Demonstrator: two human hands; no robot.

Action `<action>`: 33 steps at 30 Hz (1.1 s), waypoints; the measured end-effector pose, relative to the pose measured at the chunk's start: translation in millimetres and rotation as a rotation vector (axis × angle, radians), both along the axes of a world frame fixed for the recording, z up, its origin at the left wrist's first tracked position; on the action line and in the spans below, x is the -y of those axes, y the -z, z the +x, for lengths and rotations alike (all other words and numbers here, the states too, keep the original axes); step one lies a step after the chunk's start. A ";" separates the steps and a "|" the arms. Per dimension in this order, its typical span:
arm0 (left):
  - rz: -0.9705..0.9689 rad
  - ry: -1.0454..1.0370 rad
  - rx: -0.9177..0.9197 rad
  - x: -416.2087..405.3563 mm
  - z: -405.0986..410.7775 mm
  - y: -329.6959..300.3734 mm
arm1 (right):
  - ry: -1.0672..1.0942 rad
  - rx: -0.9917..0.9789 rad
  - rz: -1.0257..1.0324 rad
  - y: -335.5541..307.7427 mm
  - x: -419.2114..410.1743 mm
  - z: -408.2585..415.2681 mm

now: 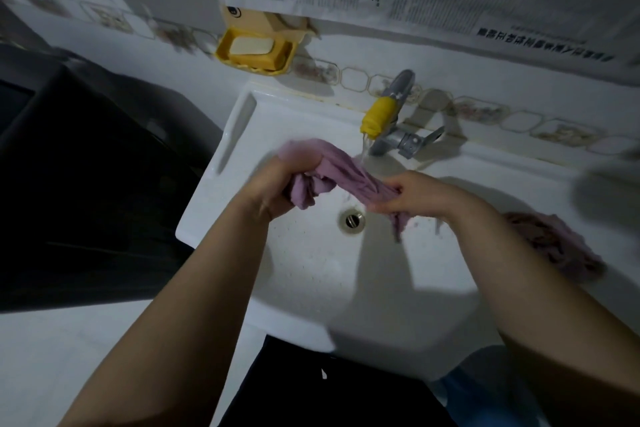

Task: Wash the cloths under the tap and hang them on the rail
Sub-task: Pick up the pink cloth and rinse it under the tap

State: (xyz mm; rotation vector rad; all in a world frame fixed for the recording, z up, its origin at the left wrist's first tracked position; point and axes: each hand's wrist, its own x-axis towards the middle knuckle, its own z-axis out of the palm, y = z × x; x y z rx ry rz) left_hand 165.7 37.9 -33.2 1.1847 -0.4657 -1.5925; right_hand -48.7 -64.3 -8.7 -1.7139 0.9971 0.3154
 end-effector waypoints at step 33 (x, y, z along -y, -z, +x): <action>0.353 -0.414 0.004 25.9 -105.0 -1.8 | 0.713 0.132 -0.352 24.7 -22.3 75.3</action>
